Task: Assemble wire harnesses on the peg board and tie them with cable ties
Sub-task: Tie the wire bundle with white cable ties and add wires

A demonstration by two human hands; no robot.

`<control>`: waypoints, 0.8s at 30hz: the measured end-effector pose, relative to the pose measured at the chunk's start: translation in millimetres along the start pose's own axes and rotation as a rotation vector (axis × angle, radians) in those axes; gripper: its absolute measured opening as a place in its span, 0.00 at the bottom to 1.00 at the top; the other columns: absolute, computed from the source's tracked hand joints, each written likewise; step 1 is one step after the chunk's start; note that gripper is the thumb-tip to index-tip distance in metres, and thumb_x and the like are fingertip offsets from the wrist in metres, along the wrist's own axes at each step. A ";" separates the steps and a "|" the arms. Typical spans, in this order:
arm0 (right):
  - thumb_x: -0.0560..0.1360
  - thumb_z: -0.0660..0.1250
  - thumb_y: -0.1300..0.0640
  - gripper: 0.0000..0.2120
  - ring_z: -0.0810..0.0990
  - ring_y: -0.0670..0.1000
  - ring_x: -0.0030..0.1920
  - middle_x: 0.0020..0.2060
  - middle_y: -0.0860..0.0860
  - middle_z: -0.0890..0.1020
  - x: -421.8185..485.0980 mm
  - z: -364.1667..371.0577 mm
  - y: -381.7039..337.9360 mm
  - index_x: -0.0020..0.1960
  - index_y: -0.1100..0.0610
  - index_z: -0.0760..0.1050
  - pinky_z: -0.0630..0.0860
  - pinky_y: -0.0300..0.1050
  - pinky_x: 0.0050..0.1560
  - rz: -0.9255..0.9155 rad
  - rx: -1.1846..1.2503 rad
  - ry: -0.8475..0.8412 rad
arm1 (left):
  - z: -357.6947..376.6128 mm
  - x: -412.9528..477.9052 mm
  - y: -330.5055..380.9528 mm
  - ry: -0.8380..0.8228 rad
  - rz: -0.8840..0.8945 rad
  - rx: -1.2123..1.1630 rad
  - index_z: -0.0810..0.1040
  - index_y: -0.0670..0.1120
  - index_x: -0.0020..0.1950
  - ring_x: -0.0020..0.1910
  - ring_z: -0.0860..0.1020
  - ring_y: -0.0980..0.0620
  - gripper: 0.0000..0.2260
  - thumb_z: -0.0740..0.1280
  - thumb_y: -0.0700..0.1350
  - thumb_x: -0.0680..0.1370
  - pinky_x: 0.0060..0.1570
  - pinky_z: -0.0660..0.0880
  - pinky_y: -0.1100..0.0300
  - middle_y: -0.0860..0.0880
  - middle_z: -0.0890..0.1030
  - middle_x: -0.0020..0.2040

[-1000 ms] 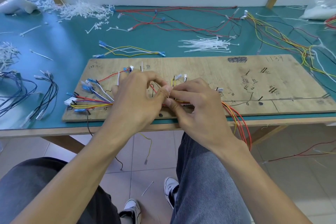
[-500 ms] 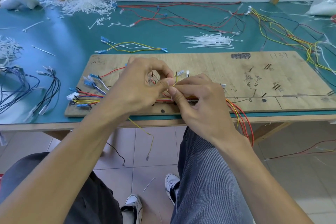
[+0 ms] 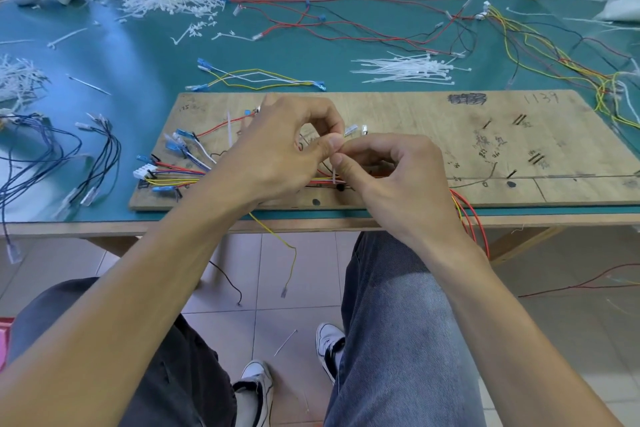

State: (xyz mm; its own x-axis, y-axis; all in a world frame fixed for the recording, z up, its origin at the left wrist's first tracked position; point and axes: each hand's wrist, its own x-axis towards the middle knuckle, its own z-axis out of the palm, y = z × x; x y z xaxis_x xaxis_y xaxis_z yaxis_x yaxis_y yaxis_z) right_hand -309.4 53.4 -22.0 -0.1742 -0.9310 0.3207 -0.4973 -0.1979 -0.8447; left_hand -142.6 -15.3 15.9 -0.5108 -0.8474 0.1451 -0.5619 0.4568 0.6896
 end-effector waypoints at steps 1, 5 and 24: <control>0.76 0.77 0.55 0.02 0.85 0.43 0.39 0.37 0.42 0.87 0.6 -1.0 -0.6 0.45 0.49 0.88 0.81 0.42 0.43 -0.008 -0.018 -0.009 | 0.3 0.1 -0.5 -0.001 0.000 -0.003 0.80 0.54 0.46 0.60 0.77 0.43 0.06 0.70 0.45 0.82 0.66 0.70 0.36 0.56 0.83 0.45; 0.75 0.78 0.56 0.03 0.83 0.44 0.44 0.43 0.43 0.86 3.6 -4.0 -2.3 0.43 0.53 0.88 0.78 0.45 0.49 -0.042 -0.087 -0.076 | 4.5 2.3 0.8 0.050 0.000 -0.013 0.79 0.52 0.44 0.58 0.78 0.45 0.08 0.68 0.41 0.81 0.67 0.69 0.34 0.57 0.83 0.43; 0.76 0.75 0.46 0.05 0.83 0.44 0.51 0.46 0.42 0.87 19.5 -22.6 -11.8 0.46 0.46 0.87 0.78 0.45 0.59 -0.028 -0.339 -0.307 | -1.6 -10.3 -9.3 0.127 0.064 -0.116 0.85 0.49 0.47 0.43 0.83 0.56 0.03 0.77 0.47 0.78 0.48 0.78 0.60 0.54 0.86 0.41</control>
State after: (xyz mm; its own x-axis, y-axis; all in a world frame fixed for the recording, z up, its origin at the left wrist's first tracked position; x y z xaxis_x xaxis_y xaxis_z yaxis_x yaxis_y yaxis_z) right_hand -326.2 44.5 3.9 0.0776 -0.9846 0.1564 -0.7570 -0.1603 -0.6334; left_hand -131.0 -11.2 9.1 -0.4529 -0.8482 0.2745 -0.4487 0.4829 0.7520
